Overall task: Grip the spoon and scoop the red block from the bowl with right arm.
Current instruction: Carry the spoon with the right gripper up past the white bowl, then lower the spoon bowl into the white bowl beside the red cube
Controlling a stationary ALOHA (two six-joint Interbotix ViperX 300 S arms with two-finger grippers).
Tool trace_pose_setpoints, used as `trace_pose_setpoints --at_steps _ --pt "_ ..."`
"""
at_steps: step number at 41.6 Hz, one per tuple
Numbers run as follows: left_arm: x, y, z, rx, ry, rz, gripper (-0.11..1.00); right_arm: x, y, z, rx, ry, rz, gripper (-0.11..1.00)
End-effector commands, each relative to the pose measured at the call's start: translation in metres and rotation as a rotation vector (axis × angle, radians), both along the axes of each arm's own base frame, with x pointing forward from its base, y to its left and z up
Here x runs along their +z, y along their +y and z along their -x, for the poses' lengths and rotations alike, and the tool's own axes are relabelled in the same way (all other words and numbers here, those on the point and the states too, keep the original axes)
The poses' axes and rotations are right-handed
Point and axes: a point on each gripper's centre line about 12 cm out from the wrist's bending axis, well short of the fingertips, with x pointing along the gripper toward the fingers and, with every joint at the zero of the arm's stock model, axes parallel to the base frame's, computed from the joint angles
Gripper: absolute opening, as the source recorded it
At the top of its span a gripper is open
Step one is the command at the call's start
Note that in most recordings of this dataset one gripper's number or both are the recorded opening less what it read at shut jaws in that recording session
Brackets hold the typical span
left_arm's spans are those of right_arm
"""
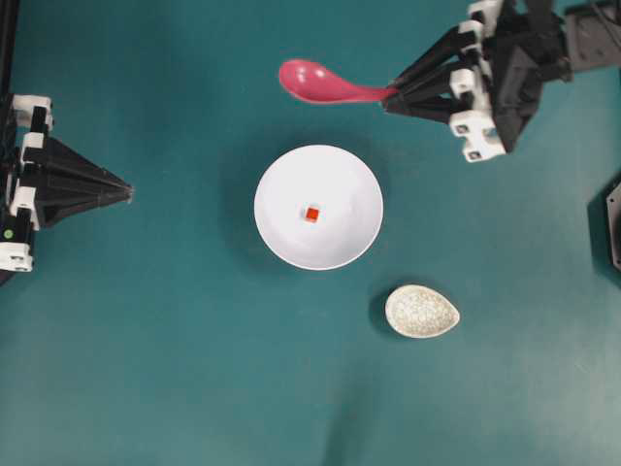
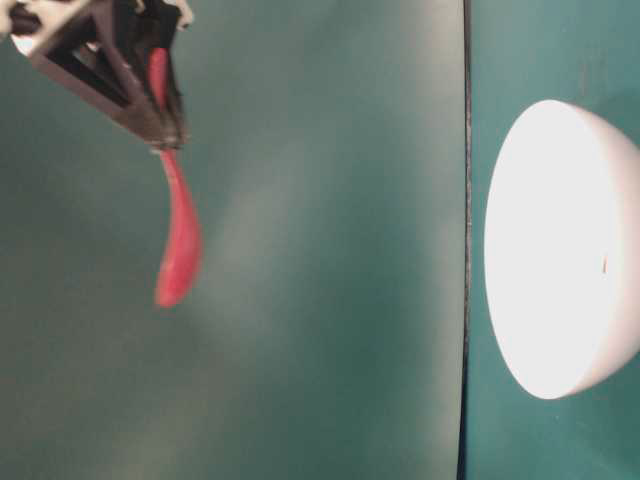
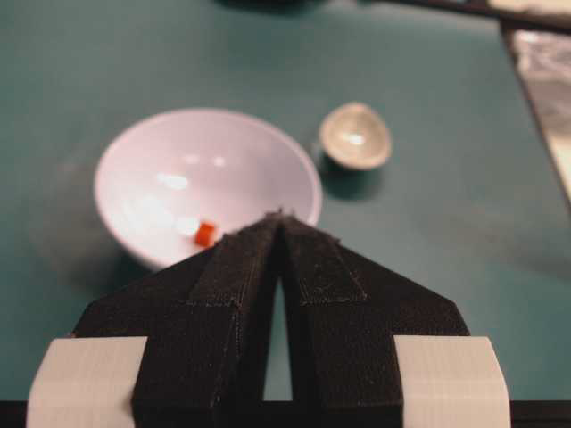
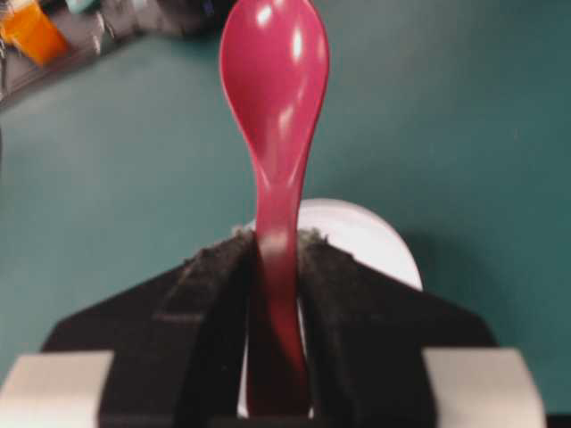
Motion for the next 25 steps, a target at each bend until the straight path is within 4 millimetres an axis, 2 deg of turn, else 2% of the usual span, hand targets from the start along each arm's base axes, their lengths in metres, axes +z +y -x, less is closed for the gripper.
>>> trace_pose_setpoints --at_steps 1,11,16,21,25 --pt "0.011 0.0 -0.003 -0.002 -0.026 -0.001 0.0 0.007 -0.005 -0.012 0.041 0.037 -0.035 0.23" --pt "0.011 0.0 -0.002 -0.002 -0.018 -0.003 0.0 -0.007 -0.012 -0.044 0.095 0.236 -0.133 0.23" --pt "0.011 0.0 -0.002 -0.002 -0.014 -0.003 0.0 -0.012 -0.015 -0.052 0.073 0.346 -0.189 0.23" --pt "0.009 0.0 -0.001 -0.002 -0.003 -0.005 0.0 -0.019 -0.01 -0.056 0.083 0.483 -0.176 0.23" --pt "0.008 0.0 -0.001 -0.002 0.003 -0.005 0.0 -0.025 0.004 -0.06 0.133 0.58 -0.125 0.23"
